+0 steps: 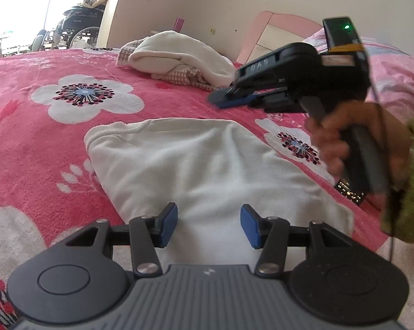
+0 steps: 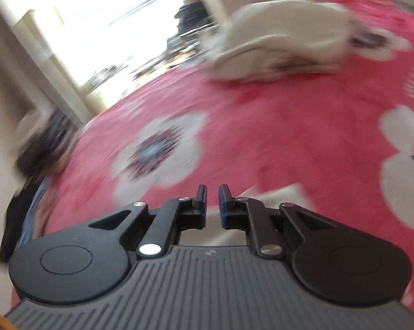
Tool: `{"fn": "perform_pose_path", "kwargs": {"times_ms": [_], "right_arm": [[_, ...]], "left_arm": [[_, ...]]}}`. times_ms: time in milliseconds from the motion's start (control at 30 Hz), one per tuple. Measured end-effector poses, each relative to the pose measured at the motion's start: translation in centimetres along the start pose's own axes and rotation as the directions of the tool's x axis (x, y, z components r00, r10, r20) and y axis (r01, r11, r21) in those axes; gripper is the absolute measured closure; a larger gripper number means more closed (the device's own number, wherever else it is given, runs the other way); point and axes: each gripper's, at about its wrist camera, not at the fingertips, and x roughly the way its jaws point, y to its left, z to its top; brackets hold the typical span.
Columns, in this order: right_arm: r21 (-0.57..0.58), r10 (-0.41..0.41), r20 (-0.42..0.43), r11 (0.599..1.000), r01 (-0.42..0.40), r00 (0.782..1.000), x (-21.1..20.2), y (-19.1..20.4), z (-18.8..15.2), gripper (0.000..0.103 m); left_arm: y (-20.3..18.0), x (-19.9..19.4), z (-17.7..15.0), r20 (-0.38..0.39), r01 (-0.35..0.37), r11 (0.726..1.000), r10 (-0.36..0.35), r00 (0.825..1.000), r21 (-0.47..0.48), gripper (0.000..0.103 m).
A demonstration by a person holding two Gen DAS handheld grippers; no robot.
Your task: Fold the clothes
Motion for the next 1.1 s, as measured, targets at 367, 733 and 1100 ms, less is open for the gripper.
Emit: {"fn": "perform_pose_path", "kwargs": {"times_ms": [367,733,1100], "right_arm": [[-0.177,-0.067,-0.150,0.983,0.040,0.986,9.5,6.3,-0.3,0.095],[-0.356,0.036,-0.327,0.921,-0.158,0.944,8.7,10.9,-3.5,0.093],[-0.092,0.037,-0.057,0.995,-0.043,0.998,0.2,5.0,-1.3,0.088]], "left_arm": [[-0.6,-1.9,-1.8,-0.001,-0.005,0.999,0.005,1.000,-0.032,0.047],[-0.9,-2.9,-1.9,-0.030,-0.013,0.999,0.012,0.999,-0.031,0.046],[2.9,-5.0,-1.1,-0.047,-0.069,0.971,0.060,0.997,-0.228,0.046]]}}
